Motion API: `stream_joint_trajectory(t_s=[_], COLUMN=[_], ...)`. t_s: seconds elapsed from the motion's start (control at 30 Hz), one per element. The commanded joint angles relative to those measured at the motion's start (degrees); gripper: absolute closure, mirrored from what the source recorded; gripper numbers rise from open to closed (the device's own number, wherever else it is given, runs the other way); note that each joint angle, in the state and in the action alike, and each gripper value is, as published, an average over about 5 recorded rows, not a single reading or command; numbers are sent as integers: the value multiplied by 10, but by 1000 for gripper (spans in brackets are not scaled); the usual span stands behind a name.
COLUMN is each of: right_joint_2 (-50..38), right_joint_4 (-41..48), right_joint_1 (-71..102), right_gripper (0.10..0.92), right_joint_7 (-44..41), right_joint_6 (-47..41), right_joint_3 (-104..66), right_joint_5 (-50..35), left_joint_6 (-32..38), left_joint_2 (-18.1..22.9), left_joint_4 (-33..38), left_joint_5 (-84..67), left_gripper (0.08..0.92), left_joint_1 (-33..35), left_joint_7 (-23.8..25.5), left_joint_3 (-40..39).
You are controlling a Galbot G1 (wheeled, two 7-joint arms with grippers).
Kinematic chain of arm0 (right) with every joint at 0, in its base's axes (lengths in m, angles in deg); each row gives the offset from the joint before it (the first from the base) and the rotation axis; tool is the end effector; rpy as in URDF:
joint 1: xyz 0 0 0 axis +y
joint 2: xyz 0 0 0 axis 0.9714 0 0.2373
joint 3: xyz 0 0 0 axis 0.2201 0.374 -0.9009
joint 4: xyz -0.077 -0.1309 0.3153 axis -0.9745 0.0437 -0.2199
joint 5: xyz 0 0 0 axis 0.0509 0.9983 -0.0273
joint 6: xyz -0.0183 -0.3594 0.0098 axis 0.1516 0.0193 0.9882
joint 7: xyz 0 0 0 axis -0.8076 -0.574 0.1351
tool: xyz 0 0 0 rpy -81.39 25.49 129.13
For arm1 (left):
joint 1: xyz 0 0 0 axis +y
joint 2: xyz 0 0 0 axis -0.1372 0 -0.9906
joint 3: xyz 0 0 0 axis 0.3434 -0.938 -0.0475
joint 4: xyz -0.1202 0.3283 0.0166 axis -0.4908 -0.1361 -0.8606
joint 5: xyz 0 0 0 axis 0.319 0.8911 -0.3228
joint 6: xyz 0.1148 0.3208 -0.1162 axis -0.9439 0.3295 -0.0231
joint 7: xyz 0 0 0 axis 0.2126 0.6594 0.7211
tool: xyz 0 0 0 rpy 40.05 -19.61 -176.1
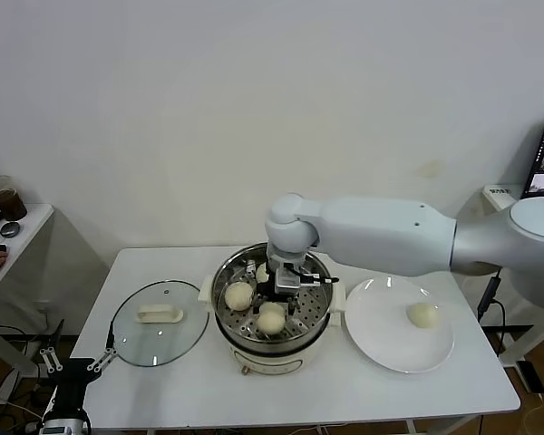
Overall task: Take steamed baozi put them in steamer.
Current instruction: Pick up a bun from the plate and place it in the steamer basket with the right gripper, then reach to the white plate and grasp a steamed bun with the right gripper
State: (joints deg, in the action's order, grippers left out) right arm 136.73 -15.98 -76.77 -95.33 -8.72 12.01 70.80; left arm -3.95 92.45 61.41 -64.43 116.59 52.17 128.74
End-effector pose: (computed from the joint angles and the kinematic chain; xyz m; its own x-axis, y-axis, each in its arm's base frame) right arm 0.4997 0.1754 -0.0861 0.0503 -0.1700 0.9842 -0.0124 -0.9854 -0.1696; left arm 0.1559 0.1653 -0.3614 -0.9810 -0.1330 -0.1410 -0.1773 0.9100 0.3748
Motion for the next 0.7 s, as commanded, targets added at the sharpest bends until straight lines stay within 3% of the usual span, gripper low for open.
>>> stream_joint_trajectory(t_s=[0.03, 0.37, 0.5, 0.7], right_joint_2=[-60, -278, -366, -448], right_joint_4=[-7, -64, -55, -36], right_joint_1=[-18, -29, 8, 143], right_gripper=[241, 203, 203, 203], right_joint_7=[-7, -36, -69, -68], right_joint_6=[-28, -417, -448, -420], right_joint_3=[-57, -116, -138, -216], right_joint_5=[-29, -93, -42, 43], left_joint_6=[-1, -1, -2, -4], left_joint_2=[-2, -11, -15, -19], left_joint_4=[1, -2, -5, -8], left_joint_5=[0, -1, 0, 1], left_gripper=[177, 177, 177, 177], left_joint_1=[-1, -7, -12, -18], left_joint_7=[1, 4, 5, 6], left_joint_3=[0, -6, -12, -23])
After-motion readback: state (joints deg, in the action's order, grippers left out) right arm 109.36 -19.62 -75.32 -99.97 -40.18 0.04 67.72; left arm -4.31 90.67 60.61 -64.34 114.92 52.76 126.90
